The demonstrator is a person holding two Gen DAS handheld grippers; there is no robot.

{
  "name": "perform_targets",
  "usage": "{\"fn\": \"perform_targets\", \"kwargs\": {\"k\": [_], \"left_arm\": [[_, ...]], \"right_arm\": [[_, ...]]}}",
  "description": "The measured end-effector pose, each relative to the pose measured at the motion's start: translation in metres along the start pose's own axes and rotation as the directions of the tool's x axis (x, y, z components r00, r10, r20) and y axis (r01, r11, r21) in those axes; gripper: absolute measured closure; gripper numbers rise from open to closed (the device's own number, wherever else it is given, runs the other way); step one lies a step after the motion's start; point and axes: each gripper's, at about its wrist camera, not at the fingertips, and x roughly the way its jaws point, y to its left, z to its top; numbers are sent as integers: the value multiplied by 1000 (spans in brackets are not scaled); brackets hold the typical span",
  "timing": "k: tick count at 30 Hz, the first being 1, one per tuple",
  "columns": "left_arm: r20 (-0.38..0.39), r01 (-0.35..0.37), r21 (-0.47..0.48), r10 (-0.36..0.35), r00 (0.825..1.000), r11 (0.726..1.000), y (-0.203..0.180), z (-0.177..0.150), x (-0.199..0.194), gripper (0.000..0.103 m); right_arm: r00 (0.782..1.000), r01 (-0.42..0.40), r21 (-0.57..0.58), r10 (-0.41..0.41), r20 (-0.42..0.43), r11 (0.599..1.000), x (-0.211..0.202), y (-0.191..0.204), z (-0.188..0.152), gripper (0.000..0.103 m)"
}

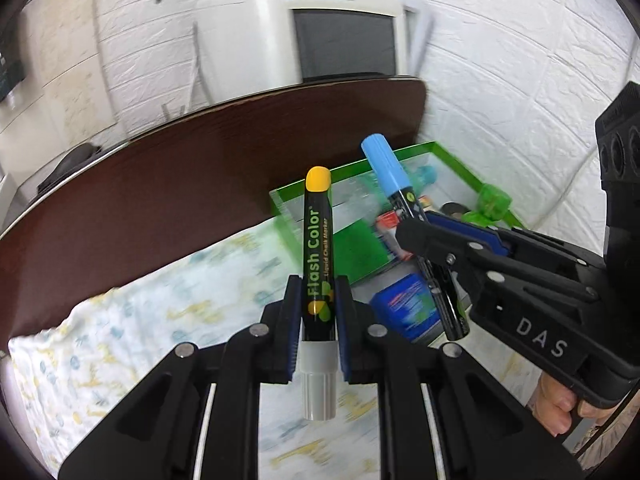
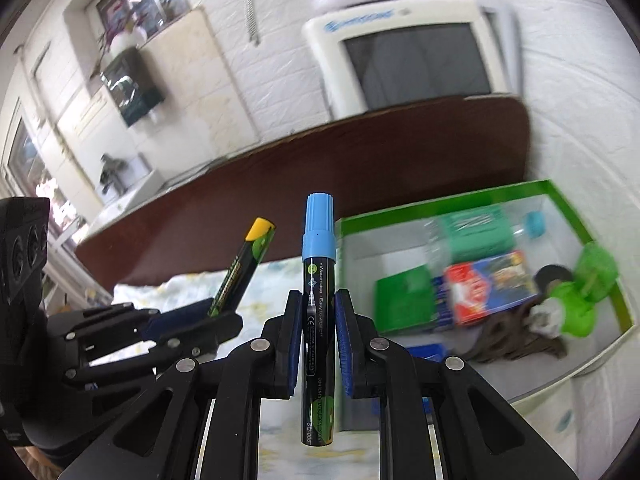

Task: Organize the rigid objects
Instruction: 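Carry both markers into the box and open both grippers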

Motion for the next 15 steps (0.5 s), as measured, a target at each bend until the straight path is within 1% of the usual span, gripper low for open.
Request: {"fn": "perform_targets", "kwargs": {"k": [4, 7, 15], "left_arm": [[-11, 24, 24, -24, 1000, 999, -27, 15, 12, 89], [-36, 31, 27, -30, 999, 999, -43, 25, 28, 89], [-90, -18, 54, 23, 996, 998, -63, 34, 64, 89]], "right_arm": [[999, 32, 47, -34, 40, 998, -10, -33, 10, 85], [998, 45, 76, -49, 46, 996, -16, -60, 13, 85], [998, 63, 128, -66, 18, 990, -6, -106, 13, 85]]}}
